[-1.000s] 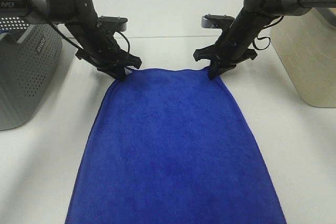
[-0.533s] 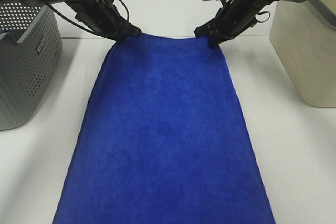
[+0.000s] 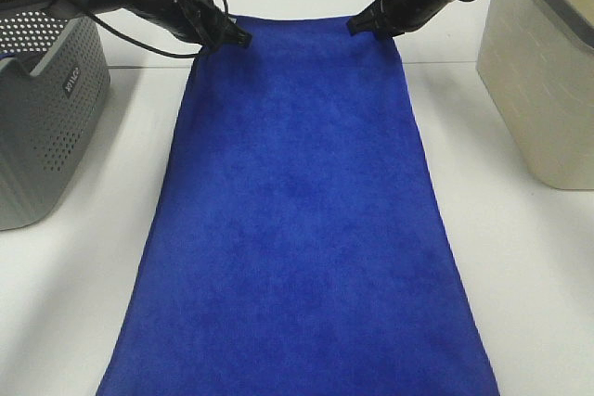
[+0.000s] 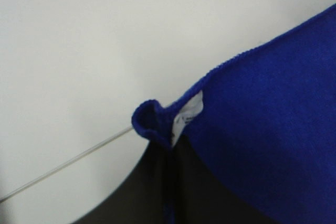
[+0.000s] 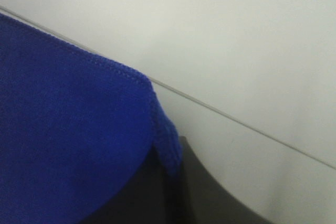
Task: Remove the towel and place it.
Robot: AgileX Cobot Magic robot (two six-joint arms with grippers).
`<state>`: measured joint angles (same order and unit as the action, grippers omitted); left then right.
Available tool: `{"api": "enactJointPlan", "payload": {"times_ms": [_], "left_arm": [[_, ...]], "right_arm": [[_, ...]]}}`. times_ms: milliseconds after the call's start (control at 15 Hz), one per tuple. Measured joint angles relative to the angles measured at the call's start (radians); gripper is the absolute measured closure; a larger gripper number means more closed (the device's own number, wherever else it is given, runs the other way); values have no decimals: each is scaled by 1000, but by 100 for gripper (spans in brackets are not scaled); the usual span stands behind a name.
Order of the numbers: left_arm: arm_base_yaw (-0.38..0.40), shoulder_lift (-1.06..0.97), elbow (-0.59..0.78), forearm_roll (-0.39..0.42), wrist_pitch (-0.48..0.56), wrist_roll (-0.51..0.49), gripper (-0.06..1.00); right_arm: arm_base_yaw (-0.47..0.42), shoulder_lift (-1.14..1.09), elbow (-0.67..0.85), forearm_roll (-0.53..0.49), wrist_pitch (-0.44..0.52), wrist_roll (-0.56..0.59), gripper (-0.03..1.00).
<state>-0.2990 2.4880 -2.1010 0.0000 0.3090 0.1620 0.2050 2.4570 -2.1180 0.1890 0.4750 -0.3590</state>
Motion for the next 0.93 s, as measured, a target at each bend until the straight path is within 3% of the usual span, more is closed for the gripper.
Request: {"api": "enactJointPlan", "payload": {"times_ms": [933], "left_arm": [[0, 99, -1, 84, -234, 12, 93]], "right_arm": [[0, 81, 0, -8, -188, -11, 95]]}}
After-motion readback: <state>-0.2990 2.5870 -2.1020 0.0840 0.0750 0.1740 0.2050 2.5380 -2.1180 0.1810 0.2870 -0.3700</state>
